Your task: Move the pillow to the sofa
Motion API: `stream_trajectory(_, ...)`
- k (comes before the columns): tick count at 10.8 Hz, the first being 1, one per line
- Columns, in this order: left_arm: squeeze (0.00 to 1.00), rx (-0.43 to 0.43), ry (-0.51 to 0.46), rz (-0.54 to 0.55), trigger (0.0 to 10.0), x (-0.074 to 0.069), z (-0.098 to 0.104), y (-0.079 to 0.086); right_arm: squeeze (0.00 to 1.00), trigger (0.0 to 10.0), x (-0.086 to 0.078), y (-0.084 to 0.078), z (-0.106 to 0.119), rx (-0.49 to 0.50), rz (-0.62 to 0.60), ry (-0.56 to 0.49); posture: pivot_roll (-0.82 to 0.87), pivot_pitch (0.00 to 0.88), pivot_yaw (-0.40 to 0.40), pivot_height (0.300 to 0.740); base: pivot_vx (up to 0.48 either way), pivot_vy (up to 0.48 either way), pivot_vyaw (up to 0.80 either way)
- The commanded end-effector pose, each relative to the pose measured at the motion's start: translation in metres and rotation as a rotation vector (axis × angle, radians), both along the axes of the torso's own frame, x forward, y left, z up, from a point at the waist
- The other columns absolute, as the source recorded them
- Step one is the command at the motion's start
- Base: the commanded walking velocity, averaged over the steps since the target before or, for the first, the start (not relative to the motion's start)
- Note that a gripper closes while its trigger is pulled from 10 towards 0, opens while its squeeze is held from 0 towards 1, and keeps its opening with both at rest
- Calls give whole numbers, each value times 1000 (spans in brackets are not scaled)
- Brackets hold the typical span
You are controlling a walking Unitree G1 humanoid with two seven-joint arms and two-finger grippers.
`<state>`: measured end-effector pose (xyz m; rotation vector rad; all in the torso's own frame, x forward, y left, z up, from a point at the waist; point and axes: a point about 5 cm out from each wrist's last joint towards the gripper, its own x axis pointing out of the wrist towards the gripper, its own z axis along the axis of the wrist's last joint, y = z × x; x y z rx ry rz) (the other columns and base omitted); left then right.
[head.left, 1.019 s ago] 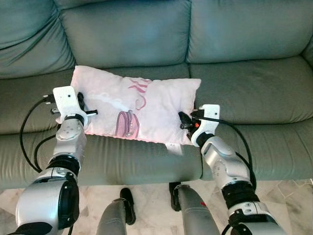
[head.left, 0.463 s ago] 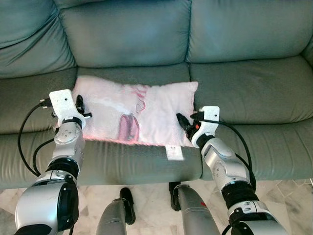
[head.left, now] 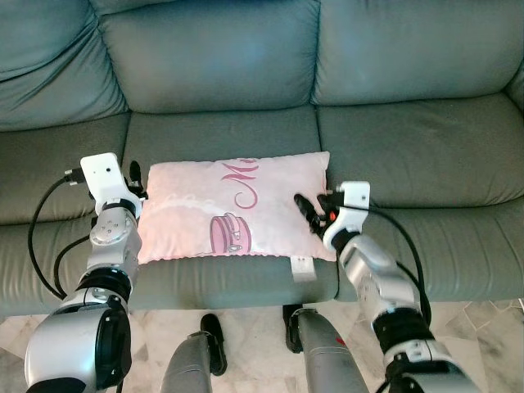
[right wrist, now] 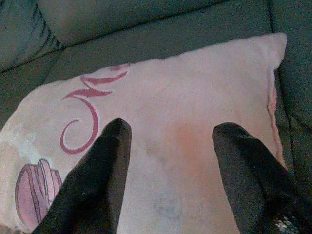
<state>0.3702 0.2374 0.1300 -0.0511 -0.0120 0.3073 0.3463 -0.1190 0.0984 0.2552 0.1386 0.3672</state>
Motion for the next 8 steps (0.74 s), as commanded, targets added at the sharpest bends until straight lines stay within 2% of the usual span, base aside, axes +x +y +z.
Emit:
stream_trajectory(1,1000,-7,48,26,10000,-9,-16,6,1000,10000,-7,1,-9,0,14,27,-251,453,28,740,0,0,0)
stream_trajectory(3,1000,11,50,6,10000,-10,-17,7,1000,10000,-11,-3,-8,-21,15,12,-250,444,30,740,0,0,0)
stream_trajectory(5,1000,20,69,-15,10000,-15,-24,10,1000,10000,-19,-7,-7,-166,17,-2,-246,443,31,740,0,0,0)
stream_trajectory(6,1000,43,110,-50,10000,-26,-39,9,1000,10000,-25,-18,-13,-233,-63,42,-247,441,32,740,0,0,0)
stream_trajectory(8,1000,66,151,-103,10000,-40,-59,6,1000,10000,-32,-31,-22,-251,-140,117,-242,442,35,740,0,0,0)
